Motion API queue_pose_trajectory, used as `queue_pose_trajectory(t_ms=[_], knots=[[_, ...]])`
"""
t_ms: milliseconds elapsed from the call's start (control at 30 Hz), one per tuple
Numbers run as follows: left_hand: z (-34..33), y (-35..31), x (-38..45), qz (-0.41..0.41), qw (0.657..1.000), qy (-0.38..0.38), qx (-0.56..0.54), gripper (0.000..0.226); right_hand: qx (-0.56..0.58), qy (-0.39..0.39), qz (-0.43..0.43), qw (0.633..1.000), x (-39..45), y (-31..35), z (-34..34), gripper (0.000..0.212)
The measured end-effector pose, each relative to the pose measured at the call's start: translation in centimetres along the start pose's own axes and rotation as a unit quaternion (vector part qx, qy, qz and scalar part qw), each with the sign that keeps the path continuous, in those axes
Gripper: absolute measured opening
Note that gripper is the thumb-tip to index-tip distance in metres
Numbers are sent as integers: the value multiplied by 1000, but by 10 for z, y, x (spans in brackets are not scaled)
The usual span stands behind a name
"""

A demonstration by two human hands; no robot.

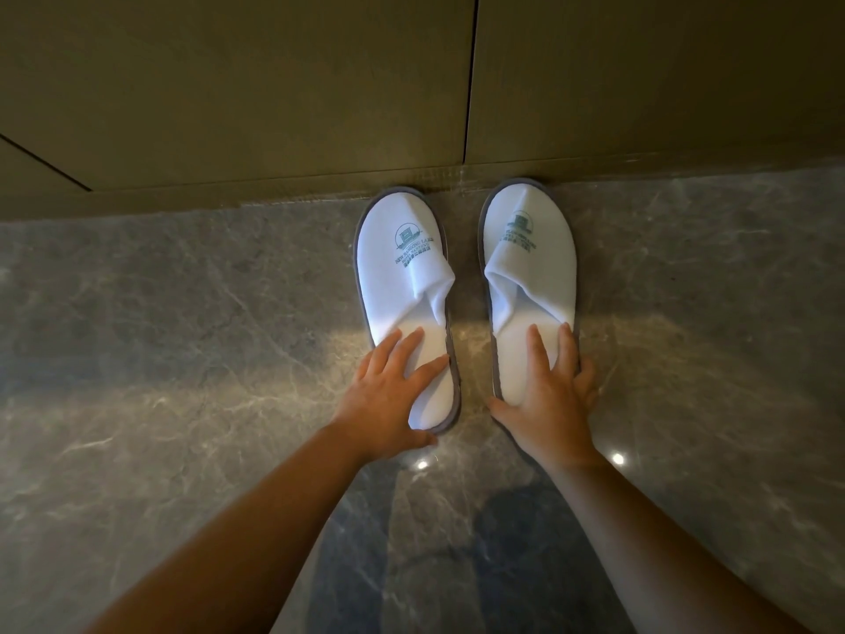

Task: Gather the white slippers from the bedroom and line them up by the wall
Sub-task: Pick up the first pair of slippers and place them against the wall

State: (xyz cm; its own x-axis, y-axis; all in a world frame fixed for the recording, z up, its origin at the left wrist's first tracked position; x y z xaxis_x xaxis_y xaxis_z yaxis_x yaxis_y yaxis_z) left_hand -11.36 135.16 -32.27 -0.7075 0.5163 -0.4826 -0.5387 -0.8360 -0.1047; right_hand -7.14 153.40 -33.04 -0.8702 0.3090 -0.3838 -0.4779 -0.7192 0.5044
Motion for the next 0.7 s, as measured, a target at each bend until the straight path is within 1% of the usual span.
queue_pose_trajectory(t_ms=[133, 200, 300, 367, 467, 600, 700], knots=[[2, 0, 0, -1, 1000, 7, -5, 91, -9, 16, -1, 1000, 0, 1, 2, 94], [6, -1, -2, 2, 1000, 7, -18, 89, -21, 12, 7, 1000, 0, 2, 6, 91], [23, -3, -10, 18, 998, -1, -60, 80, -8, -16, 34, 999, -2, 11, 26, 74], [43, -5, -22, 38, 995, -11, -94, 71, 45, -32, 60, 997, -9, 25, 49, 56], [85, -14, -56, 69, 985, -16, -158, 53, 125, -44, 72, 989, -34, 57, 93, 36], [163, -30, -130, 105, 965, -2, -241, 42, 154, 22, 84, 984, -91, 119, 162, 23], [240, -35, -195, 121, 952, -20, -282, 38, 174, 65, 115, 976, -140, 184, 227, 14]])
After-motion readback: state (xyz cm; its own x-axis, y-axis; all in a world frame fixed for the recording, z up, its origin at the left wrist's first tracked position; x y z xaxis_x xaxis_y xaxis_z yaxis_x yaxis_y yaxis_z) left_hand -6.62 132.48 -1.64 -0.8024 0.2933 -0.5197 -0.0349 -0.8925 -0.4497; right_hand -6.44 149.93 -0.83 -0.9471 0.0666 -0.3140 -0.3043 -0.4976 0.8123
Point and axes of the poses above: each hand's wrist, its own x-axis towards the middle knuckle, its own z-axis out of the back of the hand, y = z × x, the point moved 1 cm from there along x, towards the middle knuckle, and after that the axes turned 11 degrees about x, right-handed, at the moved point
